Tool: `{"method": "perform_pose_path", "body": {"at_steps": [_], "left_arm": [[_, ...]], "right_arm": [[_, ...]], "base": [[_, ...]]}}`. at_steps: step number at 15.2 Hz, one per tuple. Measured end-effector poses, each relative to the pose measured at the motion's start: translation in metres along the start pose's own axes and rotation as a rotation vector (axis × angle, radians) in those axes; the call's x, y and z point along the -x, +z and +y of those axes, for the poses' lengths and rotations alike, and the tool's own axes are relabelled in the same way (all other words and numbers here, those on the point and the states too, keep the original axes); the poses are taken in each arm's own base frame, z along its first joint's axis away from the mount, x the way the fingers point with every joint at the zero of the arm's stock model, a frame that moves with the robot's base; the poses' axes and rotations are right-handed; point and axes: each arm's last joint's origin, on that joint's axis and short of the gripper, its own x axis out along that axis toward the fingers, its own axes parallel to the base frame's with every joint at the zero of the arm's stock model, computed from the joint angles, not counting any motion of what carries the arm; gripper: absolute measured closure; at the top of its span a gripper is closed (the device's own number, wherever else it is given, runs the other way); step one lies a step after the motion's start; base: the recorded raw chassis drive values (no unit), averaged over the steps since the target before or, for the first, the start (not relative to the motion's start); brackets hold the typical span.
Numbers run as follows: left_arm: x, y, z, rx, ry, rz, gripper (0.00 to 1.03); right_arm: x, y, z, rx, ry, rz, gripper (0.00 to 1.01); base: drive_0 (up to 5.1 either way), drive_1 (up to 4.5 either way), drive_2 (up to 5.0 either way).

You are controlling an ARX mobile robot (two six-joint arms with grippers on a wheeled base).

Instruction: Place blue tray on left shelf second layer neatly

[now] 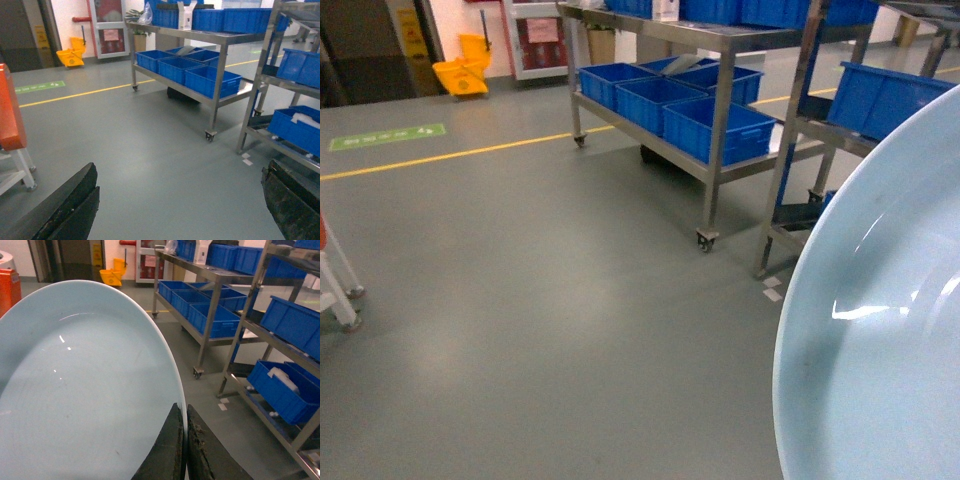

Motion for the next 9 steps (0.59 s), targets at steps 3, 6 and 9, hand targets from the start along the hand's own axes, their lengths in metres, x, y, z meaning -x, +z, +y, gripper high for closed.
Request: {"method": "perform_pose_path", "body": {"at_steps": [3, 6, 9], "left_arm": [[0.0, 0.0004, 0.0, 0.0, 0.0, -0.004, 0.05], [0.0, 0.0, 0.0, 0.0, 0.0, 0.0, 0.05], [0.0, 0.0001, 0.0, 0.0, 0.0, -0.002, 0.05]], "right_arm": [[0.0, 0.0003, 0.0, 0.0, 0.0, -0.003, 0.99], [0.0, 0.0002, 0.0, 0.0, 0.0, -0.002, 0.99], [0.0, 0.0, 0.0, 0.0, 0.0, 0.0, 0.99]], "base": [[-1.8, -1.77, -1.8], [-1.8, -1.77, -1.8], [-1.8, -1.77, -1.8]]}}
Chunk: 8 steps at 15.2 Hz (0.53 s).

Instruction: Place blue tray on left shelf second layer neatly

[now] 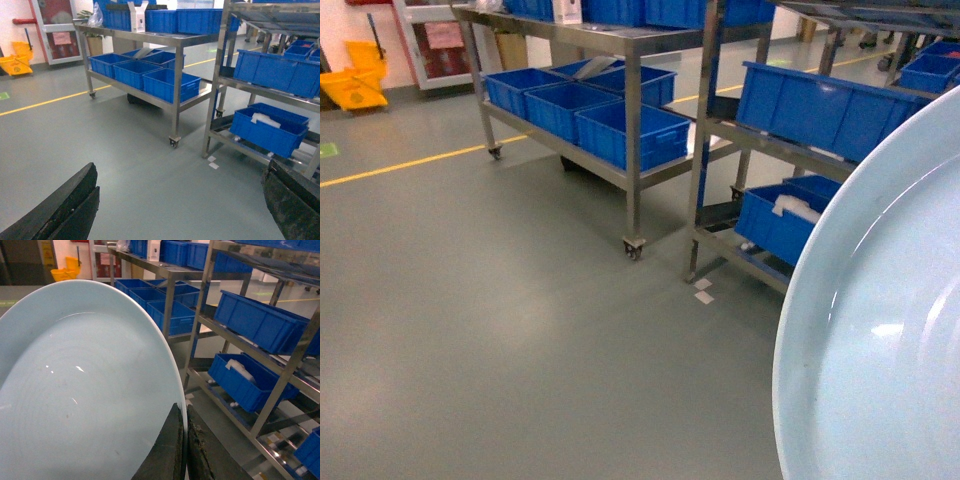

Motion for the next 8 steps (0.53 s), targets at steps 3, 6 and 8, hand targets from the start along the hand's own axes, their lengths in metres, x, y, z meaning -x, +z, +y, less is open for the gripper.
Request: {"method": "perform_pose_path", "body": {"at_steps": [3, 6, 8], "left_arm": [[0.0, 0.0, 0.0, 0.0, 0.0, 0.0, 0.05], [0.0, 0.0, 0.0, 0.0, 0.0, 0.0, 0.05], [0.0, -0.0003, 0.0, 0.0, 0.0, 0.003, 0.05]], "right_arm": [[-0.0002, 0.0001, 0.0, 0.0, 0.0, -0.002, 0.99], [-0.0003, -0.0001, 0.0, 0.0, 0.0, 0.001, 0.99], [-0.0003, -0.0004, 0.0, 0.0, 0.0, 0.003, 0.99]], "base": [[-1.8, -1.77, -1.8], [-1.8, -1.77, -1.8], [-1.8, -1.77, -1.8]]}}
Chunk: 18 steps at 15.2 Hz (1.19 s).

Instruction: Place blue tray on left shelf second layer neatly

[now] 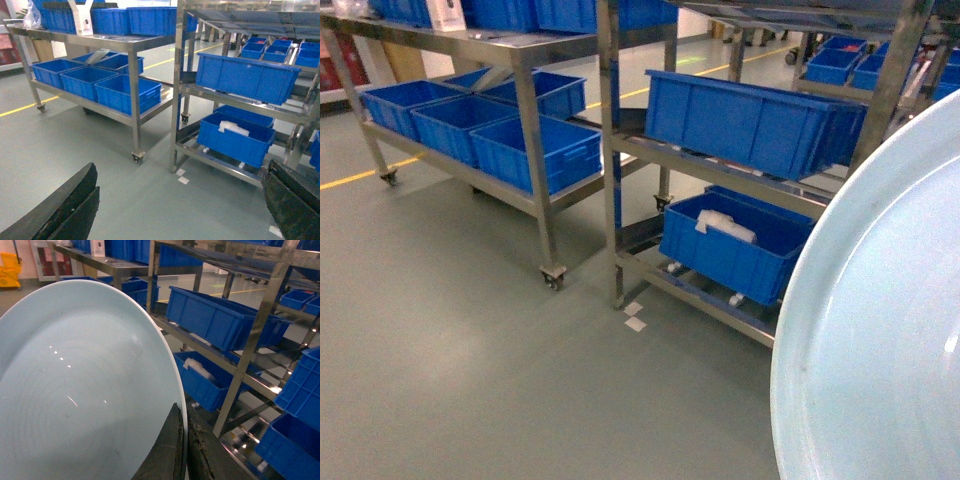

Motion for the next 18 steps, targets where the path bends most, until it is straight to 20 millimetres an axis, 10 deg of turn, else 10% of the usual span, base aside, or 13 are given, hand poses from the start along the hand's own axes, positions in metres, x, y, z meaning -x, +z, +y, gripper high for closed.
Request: {"method": "perform_pose_path", "body": {"at_steps": [18], "left_arm": [[0.0, 0.0002, 0.0, 0.0, 0.0, -0.002, 0.05]], "right_arm": [[0.0001, -0.0002, 0.0, 0.0, 0.0, -0.001, 0.99]], "base": [[-1.8, -1.77, -1.8]]}}
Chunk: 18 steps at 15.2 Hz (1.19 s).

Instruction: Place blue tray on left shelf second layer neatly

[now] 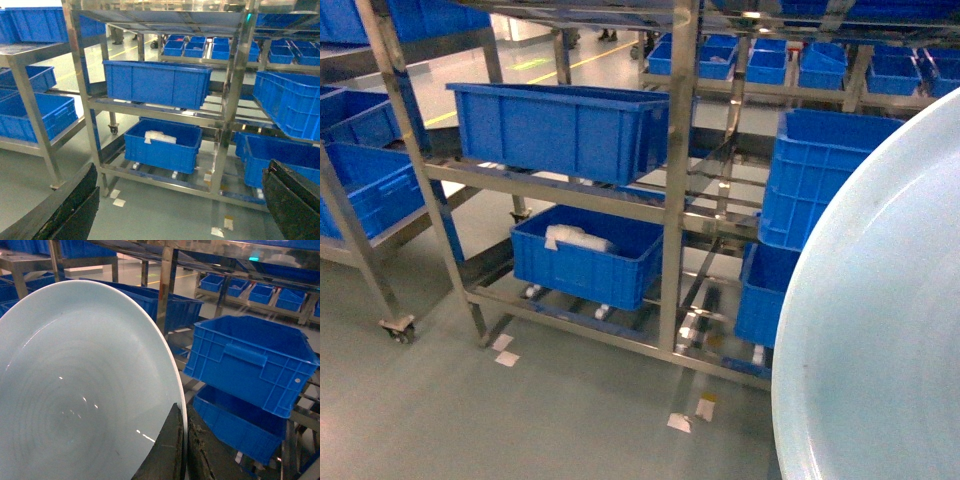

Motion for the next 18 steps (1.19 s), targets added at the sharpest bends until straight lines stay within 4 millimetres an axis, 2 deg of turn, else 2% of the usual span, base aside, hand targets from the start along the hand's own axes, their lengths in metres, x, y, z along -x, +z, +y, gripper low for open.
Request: {"method": "perform_pose_path", "body": {"at_steps": [18], "left_arm": [[0.0, -0.0001, -0.0001, 0.0, -0.001, 0.001, 0.05]], "right_arm": [[0.0, 0.0, 0.0, 0.0, 0.0, 0.0, 0.99]], "base": [[-1.8, -1.77, -1.8]]}}
